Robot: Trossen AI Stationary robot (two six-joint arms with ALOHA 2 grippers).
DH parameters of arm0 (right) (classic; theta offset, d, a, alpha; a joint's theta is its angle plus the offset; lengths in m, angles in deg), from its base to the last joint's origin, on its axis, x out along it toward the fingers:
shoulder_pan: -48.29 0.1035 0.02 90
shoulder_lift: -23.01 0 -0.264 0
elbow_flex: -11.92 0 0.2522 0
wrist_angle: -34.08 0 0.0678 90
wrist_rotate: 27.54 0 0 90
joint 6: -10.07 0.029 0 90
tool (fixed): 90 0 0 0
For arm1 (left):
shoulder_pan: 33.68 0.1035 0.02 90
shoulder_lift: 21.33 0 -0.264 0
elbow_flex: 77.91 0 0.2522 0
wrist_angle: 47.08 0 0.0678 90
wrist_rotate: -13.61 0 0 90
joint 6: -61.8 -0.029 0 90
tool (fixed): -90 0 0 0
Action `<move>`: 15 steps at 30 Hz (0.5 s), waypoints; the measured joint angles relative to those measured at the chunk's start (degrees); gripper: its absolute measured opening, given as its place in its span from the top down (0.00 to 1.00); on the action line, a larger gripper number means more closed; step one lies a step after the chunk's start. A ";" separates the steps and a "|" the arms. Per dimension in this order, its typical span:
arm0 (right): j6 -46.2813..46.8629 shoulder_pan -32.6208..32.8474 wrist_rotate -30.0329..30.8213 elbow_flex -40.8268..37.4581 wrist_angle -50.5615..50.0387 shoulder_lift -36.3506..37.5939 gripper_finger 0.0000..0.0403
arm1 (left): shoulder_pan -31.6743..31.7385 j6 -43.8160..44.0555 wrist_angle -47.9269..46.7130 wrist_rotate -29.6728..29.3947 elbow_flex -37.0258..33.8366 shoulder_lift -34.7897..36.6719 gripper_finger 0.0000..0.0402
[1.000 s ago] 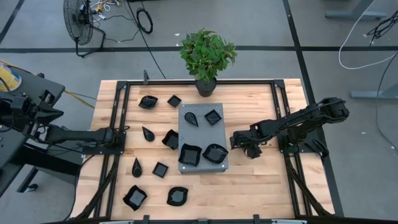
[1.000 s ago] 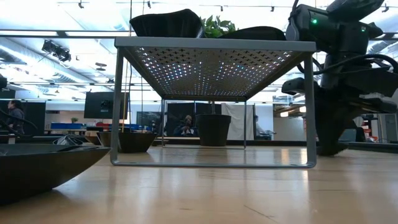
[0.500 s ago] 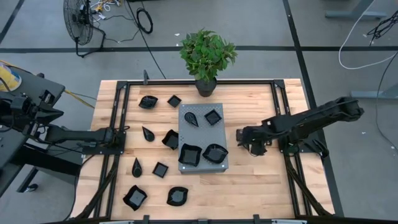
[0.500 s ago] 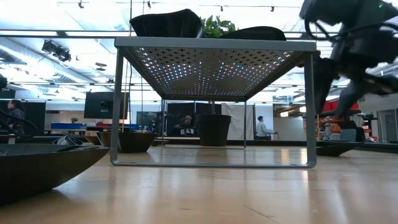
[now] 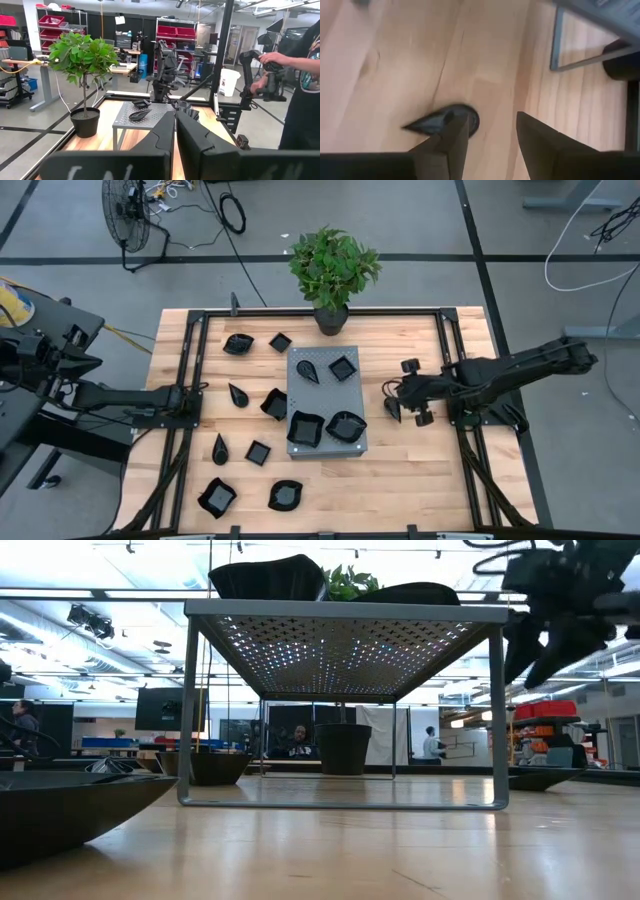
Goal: Pick & Place Mini shaped plates
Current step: Stack the black bowl on top of the black bowl on the shelf
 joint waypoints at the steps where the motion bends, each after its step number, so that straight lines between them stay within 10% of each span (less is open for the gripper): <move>1: 0.88 0.00 0.01 0.25 0.13 0.32 0.59 | 0.02 -0.02 0.00 0.00 0.02 0.00 0.94; 10: -4.65 -3.43 2.87 2.55 5.48 1.24 0.59 | 0.00 -0.03 0.01 0.00 0.01 0.00 0.94; 15: 8.69 -4.99 2.79 9.18 4.22 1.16 0.59 | 0.00 -0.02 0.02 0.00 0.02 -0.01 0.94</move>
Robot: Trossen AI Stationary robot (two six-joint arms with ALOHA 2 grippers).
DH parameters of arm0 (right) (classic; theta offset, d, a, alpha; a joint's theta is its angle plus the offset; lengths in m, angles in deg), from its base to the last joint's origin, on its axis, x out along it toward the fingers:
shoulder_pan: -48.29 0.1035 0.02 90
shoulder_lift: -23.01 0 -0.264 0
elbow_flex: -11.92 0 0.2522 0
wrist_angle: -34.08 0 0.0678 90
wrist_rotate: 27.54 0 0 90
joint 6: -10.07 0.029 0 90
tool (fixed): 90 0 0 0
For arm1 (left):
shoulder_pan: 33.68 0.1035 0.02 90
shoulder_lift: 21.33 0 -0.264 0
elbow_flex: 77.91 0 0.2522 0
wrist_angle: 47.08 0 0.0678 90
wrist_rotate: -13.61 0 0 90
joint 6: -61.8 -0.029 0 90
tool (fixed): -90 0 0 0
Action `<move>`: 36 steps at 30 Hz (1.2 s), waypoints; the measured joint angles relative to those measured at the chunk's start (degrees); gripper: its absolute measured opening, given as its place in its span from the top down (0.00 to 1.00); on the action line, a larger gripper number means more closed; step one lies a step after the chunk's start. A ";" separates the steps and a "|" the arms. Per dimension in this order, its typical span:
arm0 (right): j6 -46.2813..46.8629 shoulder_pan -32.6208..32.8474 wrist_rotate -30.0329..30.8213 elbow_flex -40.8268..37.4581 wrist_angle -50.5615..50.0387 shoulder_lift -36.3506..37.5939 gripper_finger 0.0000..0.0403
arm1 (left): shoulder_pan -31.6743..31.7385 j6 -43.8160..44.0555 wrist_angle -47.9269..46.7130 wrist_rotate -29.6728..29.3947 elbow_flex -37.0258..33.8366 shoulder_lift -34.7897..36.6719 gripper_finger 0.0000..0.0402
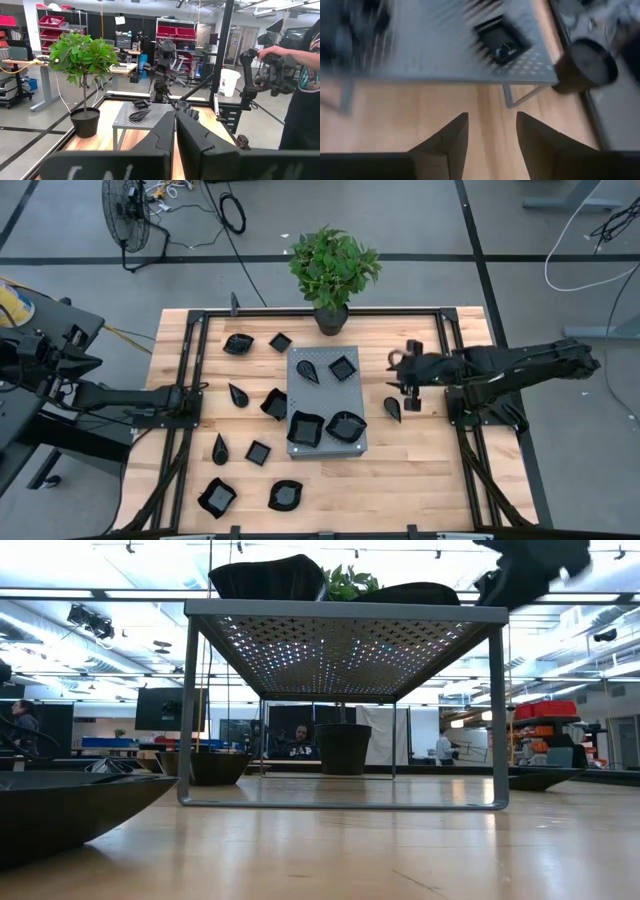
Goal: Pick & Place Mini shaped plates
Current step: Stack the black bowl on top of the black bowl on the shelf
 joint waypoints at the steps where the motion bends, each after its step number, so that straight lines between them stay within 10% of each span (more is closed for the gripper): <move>1: 4.55 -0.28 0.01 1.23 -0.64 0.00 0.59 | 0.00 0.02 -0.02 0.00 -0.02 0.01 0.94; 14: 56.43 -0.90 -4.38 -1.41 -14.71 0.18 0.59 | 0.02 0.00 -0.02 0.00 -0.02 0.01 0.94; 36: 76.52 -0.90 -8.57 -23.68 2.85 -0.56 0.59 | 0.02 0.00 -0.02 0.00 0.00 0.01 0.94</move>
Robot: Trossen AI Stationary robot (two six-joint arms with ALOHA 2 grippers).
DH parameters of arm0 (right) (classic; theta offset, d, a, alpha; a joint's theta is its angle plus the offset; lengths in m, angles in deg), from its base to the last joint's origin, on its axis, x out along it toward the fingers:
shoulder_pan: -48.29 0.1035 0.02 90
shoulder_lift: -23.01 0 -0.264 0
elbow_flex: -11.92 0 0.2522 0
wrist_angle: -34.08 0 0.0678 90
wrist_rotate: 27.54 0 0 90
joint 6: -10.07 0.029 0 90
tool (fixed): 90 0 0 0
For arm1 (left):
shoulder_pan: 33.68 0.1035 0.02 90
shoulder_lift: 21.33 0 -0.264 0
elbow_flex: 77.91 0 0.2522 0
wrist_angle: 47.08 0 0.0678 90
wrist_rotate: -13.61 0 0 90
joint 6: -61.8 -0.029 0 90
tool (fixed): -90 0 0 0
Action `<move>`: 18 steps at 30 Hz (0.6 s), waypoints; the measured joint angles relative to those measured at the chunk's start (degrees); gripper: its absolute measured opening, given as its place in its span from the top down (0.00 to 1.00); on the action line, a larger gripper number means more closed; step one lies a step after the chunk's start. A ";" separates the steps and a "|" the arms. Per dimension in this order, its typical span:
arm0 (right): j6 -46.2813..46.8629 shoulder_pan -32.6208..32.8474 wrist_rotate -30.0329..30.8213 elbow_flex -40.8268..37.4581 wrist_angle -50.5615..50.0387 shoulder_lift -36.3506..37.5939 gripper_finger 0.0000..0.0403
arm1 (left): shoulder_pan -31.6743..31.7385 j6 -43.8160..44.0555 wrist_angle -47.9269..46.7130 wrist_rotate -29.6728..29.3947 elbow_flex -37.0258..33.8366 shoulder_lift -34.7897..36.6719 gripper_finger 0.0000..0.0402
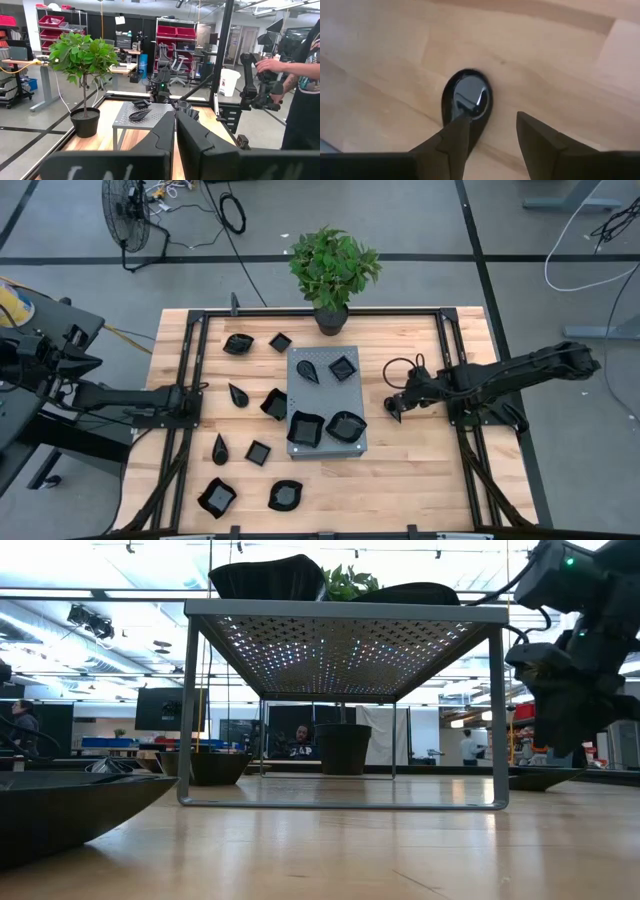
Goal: Pick & Place Mini shaped plates
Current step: Stack the black bowl on top of the black bowl on the shelf
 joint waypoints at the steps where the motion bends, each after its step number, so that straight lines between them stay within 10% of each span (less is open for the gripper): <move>1: -0.03 0.01 -0.57 -0.08 0.61 -0.27 0.59 | 0.00 0.02 0.00 0.00 -0.02 0.00 0.94; 18: -0.25 0.20 -4.66 -0.12 3.83 -5.52 0.59 | 0.00 0.01 0.01 0.00 -0.01 0.00 0.94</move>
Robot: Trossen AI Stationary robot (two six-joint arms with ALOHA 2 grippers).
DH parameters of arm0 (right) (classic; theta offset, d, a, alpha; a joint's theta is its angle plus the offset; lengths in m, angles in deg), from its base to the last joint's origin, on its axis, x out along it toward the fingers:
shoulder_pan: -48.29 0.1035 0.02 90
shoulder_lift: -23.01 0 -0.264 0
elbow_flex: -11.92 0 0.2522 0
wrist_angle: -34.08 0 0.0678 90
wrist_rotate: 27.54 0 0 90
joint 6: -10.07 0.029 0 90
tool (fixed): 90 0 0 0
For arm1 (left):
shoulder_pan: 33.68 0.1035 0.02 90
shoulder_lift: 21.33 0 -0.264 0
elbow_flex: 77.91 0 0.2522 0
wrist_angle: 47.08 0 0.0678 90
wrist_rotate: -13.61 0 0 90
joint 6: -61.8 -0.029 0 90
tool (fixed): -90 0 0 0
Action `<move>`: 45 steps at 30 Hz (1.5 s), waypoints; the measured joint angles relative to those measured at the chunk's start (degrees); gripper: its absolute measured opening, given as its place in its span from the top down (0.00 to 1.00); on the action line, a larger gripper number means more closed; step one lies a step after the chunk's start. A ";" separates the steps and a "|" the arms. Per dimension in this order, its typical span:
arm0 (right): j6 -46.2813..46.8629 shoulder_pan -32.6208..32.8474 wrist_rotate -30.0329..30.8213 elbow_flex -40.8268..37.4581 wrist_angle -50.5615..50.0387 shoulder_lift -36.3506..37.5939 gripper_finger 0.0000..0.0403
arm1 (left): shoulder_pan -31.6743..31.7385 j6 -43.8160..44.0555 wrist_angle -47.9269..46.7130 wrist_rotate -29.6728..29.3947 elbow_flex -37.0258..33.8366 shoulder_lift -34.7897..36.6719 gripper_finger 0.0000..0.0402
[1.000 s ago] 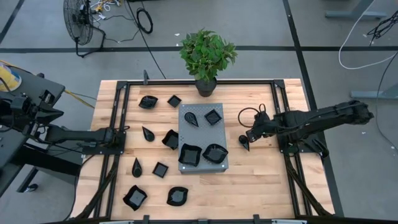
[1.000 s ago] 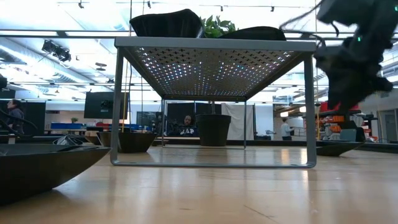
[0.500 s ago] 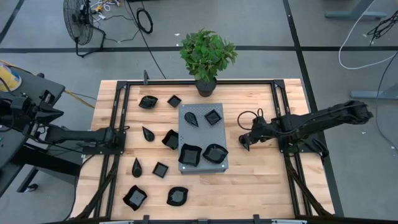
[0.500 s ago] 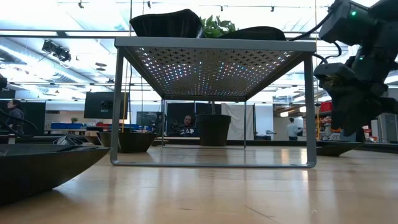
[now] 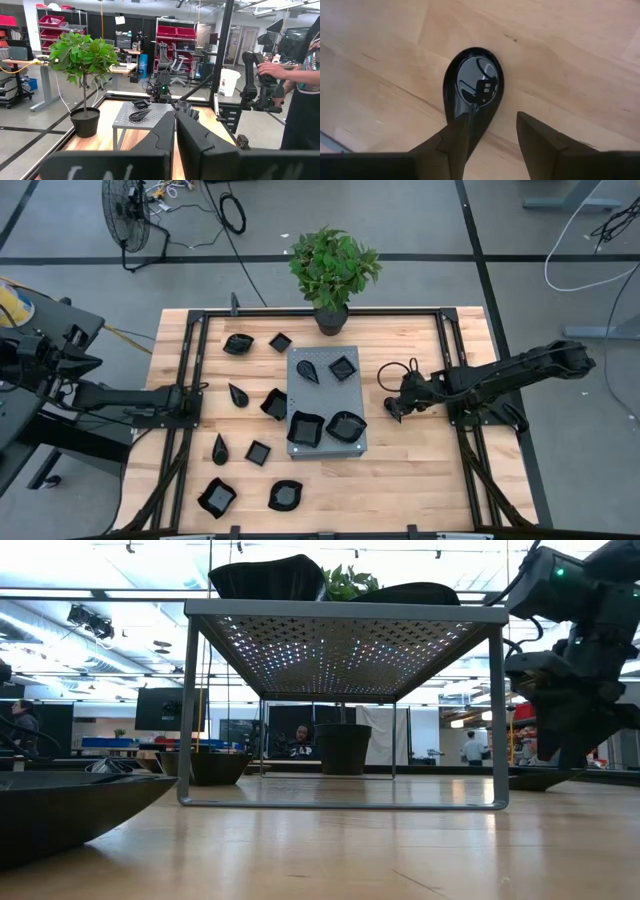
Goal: Pick & Place Mini shaped plates
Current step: Stack the black bowl on top of the black bowl on the shelf
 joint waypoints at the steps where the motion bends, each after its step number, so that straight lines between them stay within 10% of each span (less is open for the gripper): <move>1: 0.01 0.00 -0.24 0.01 0.18 -0.37 0.59 | -0.01 -0.04 -0.01 0.00 0.01 0.00 0.94; 21: 1.08 0.00 -0.78 0.00 5.44 -7.55 0.60 | 0.00 -0.02 -0.01 0.00 0.01 0.00 0.94; 45: 2.97 0.00 -0.60 0.00 5.69 -7.80 0.98 | -0.01 -0.01 -0.01 0.00 0.00 0.00 0.94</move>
